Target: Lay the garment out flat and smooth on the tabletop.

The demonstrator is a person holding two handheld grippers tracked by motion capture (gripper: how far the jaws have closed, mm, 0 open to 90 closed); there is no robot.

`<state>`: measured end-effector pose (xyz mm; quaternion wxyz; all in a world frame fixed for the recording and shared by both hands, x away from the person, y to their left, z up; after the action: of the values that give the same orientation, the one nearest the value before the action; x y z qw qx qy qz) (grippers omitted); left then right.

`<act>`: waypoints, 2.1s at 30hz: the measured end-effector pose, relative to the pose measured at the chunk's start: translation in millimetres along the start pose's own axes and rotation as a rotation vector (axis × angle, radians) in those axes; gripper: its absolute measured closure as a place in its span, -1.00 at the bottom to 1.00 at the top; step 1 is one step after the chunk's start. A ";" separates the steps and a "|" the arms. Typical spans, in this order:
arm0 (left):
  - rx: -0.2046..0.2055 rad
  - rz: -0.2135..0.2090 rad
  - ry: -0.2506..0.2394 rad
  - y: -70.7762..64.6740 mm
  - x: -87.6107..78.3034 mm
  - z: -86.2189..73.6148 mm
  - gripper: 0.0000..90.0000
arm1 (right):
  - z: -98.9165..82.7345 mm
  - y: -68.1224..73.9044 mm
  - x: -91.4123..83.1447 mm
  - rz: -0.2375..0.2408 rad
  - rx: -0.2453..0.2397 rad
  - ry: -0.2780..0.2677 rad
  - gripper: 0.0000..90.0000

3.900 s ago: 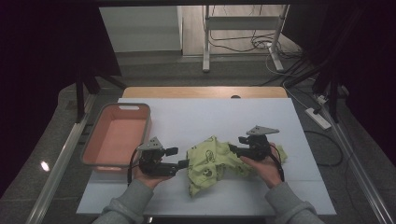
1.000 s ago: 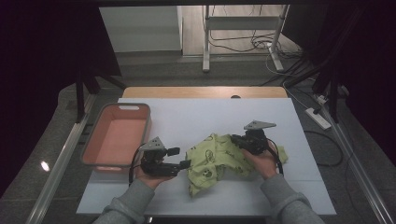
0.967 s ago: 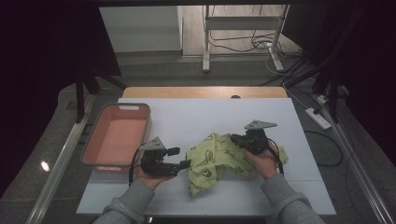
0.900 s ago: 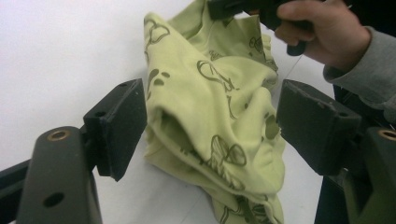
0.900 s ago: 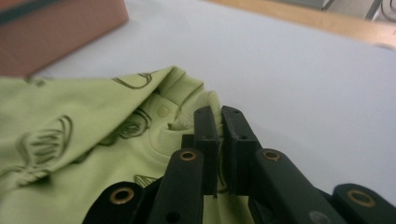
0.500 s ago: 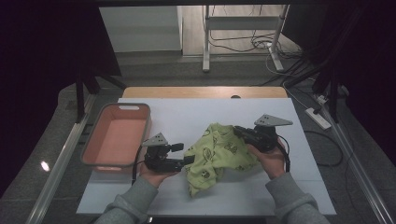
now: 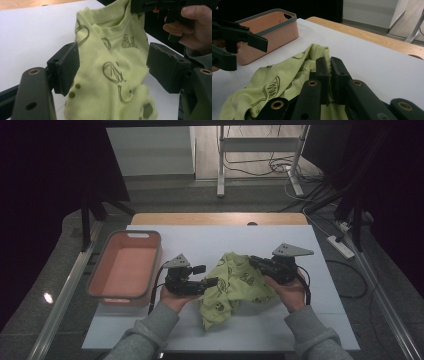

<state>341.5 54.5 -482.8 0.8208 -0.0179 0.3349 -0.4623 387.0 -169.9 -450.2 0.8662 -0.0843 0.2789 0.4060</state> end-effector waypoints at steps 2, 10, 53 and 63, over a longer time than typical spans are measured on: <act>-0.008 -0.004 -0.001 1.3 3.3 3.1 -0.42 | -0.4 0.1 0.1 0.001 -0.001 0.001 0.90; -0.041 0.011 0.016 11.7 17.8 13.5 -0.40 | -1.2 0.7 0.2 0.002 -0.002 0.003 0.90; -0.025 -0.026 0.094 42.4 60.9 37.1 0.90 | -4.6 -0.9 1.9 0.017 0.014 0.003 0.90; -0.041 -0.069 0.027 37.9 43.7 38.3 0.90 | -4.8 -4.3 1.2 0.017 0.047 -0.009 0.90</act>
<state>406.7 31.8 -489.2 0.7994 -0.0401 0.3546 -0.4834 388.8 -173.7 -455.2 0.8658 -0.0597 0.2852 0.4069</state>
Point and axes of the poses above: each handheld gripper's, and its own axes: x roughly forward along the jaws, z roughly out of its top, y roughly to its left, the point moved 6 cm from there along x, roughly forward along the jaws, and after that the axes turned 9 degrees about y, right-handed, at the moved point
